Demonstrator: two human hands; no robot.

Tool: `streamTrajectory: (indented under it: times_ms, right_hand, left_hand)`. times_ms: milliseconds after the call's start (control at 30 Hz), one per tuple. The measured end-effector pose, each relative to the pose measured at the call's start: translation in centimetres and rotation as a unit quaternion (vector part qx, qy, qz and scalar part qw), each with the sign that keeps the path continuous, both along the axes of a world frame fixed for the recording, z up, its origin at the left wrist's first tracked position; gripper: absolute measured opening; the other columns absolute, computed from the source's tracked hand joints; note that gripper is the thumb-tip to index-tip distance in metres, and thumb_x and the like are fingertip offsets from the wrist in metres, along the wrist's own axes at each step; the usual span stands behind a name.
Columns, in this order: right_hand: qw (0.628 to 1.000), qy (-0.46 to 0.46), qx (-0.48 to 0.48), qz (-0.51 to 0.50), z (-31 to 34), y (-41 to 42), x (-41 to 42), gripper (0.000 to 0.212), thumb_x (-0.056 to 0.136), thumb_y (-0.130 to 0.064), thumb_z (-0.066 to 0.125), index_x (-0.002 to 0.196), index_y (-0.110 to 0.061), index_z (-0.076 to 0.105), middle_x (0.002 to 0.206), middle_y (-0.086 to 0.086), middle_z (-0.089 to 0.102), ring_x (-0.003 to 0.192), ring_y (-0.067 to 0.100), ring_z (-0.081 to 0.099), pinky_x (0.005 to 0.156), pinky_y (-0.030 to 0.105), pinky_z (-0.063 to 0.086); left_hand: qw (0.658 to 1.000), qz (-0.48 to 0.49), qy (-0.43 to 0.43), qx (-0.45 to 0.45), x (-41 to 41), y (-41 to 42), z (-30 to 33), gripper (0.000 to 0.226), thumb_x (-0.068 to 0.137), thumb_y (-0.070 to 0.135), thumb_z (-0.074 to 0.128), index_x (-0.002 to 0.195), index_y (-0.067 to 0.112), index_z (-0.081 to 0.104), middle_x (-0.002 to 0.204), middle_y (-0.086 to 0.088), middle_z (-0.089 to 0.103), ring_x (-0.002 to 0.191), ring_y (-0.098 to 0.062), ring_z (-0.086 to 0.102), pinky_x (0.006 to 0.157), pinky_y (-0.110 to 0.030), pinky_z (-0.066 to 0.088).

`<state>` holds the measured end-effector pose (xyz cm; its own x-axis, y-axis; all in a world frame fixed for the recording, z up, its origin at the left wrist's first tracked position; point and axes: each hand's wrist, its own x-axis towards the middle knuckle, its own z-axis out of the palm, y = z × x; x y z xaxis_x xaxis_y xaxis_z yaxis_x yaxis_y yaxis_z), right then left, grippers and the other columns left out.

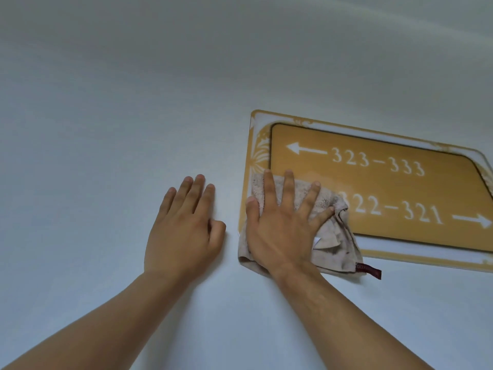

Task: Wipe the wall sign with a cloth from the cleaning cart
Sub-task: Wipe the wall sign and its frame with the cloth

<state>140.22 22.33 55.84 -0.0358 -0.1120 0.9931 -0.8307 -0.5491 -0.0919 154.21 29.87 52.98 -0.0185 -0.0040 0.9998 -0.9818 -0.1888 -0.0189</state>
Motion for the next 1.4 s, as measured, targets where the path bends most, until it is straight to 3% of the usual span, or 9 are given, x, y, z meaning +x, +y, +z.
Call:
streamTrajectory:
  times_ms: [133, 233, 300, 367, 633, 833, 967, 1133, 1400]
  right_hand:
    - [1.000, -0.004, -0.017, -0.001, 0.3, -0.4, 0.1, 0.066, 0.097, -0.061, 0.004, 0.158, -0.040, -0.007, 0.170, -0.002, -0.009, 0.149, 0.048, -0.023, 0.109, 0.077, -0.011]
    - [0.999, 0.018, -0.039, 0.002, 1.2, -0.4, 0.0, 0.067, 0.096, -0.061, 0.008, 0.159, -0.040, -0.003, 0.171, -0.003, -0.006, 0.149, 0.047, -0.021, 0.109, 0.076, -0.013]
    - [0.998, 0.022, -0.057, 0.005, 1.6, -0.8, 0.0, 0.068, 0.096, -0.063, 0.010, 0.159, -0.040, 0.002, 0.171, -0.002, -0.002, 0.150, 0.047, -0.018, 0.108, 0.076, -0.014]
    - [0.997, 0.032, -0.076, 0.006, 2.4, -0.8, 0.0, 0.069, 0.095, -0.065, 0.011, 0.159, -0.039, 0.007, 0.171, -0.001, 0.002, 0.150, 0.048, -0.017, 0.107, 0.077, -0.013]
    - [0.994, 0.079, -0.075, 0.028, 10.4, -0.2, 1.0, 0.070, 0.094, -0.066, 0.012, 0.159, -0.042, 0.006, 0.171, -0.002, 0.003, 0.151, 0.046, -0.015, 0.108, 0.077, -0.012]
    - [0.994, 0.072, -0.074, 0.030, 15.8, 0.8, 2.0, 0.070, 0.094, -0.066, 0.014, 0.159, -0.042, 0.008, 0.171, -0.005, 0.003, 0.152, 0.043, -0.016, 0.109, 0.077, -0.012]
    - [0.995, 0.063, -0.069, 0.039, 18.3, 1.2, 2.8, 0.072, 0.094, -0.067, 0.013, 0.160, -0.040, 0.007, 0.171, -0.002, 0.002, 0.152, 0.044, -0.016, 0.111, 0.076, -0.011]
    - [0.996, 0.054, -0.060, 0.046, 20.7, 2.0, 3.4, 0.075, 0.093, -0.069, 0.015, 0.160, -0.037, 0.009, 0.171, -0.001, 0.002, 0.151, 0.046, -0.014, 0.112, 0.074, -0.010]
    - [0.995, 0.073, -0.051, 0.043, 20.8, 2.2, 3.3, 0.074, 0.094, -0.067, 0.016, 0.161, -0.038, 0.006, 0.171, -0.002, 0.001, 0.152, 0.044, -0.015, 0.112, 0.074, -0.012]
  left_hand:
    - [1.000, 0.020, -0.010, 0.005, -0.1, 0.0, -0.1, 0.069, 0.086, 0.037, 0.026, 0.148, 0.009, 0.039, 0.160, -0.010, 0.031, 0.150, -0.024, 0.022, 0.122, -0.044, 0.016]
    - [0.996, 0.070, -0.055, -0.022, 0.0, 0.4, 1.5, 0.046, 0.078, 0.034, 0.036, 0.106, 0.004, 0.057, 0.121, -0.016, 0.059, 0.112, -0.035, 0.054, 0.095, -0.049, 0.038]
    - [0.991, 0.093, -0.085, -0.052, -0.2, 0.5, 3.0, 0.026, 0.074, 0.032, 0.040, 0.084, 0.008, 0.045, 0.089, -0.009, 0.049, 0.082, -0.033, 0.046, 0.075, -0.043, 0.035]
    - [0.990, 0.074, -0.088, -0.076, -0.2, 0.6, 4.0, 0.021, 0.072, 0.029, 0.044, 0.080, 0.009, 0.041, 0.084, -0.007, 0.041, 0.077, -0.030, 0.039, 0.070, -0.041, 0.031]
    - [0.992, 0.026, -0.071, -0.097, 0.3, 0.4, 4.2, 0.025, 0.074, 0.022, 0.044, 0.088, 0.005, 0.055, 0.092, -0.011, 0.051, 0.085, -0.033, 0.045, 0.076, -0.043, 0.036]
    - [0.997, 0.063, -0.041, -0.006, 0.7, 0.1, 5.2, 0.063, 0.081, 0.041, 0.023, 0.138, 0.017, 0.033, 0.154, -0.011, 0.027, 0.147, -0.023, 0.014, 0.112, -0.044, 0.015]
    - [0.997, 0.039, -0.062, -0.017, 1.4, 0.3, 5.6, 0.056, 0.083, 0.039, 0.027, 0.131, 0.016, 0.043, 0.146, -0.008, 0.036, 0.144, -0.018, 0.018, 0.120, -0.050, 0.004]
    - [0.996, -0.034, -0.066, -0.053, 2.0, 0.3, 5.9, 0.055, 0.083, 0.031, 0.036, 0.134, 0.017, 0.052, 0.147, -0.007, 0.043, 0.140, -0.013, 0.025, 0.119, -0.050, 0.018]
    - [0.995, -0.054, -0.047, -0.066, 2.2, 0.3, 5.7, 0.059, 0.083, 0.030, 0.037, 0.138, 0.017, 0.054, 0.151, -0.004, 0.044, 0.143, -0.012, 0.024, 0.122, -0.044, 0.014]
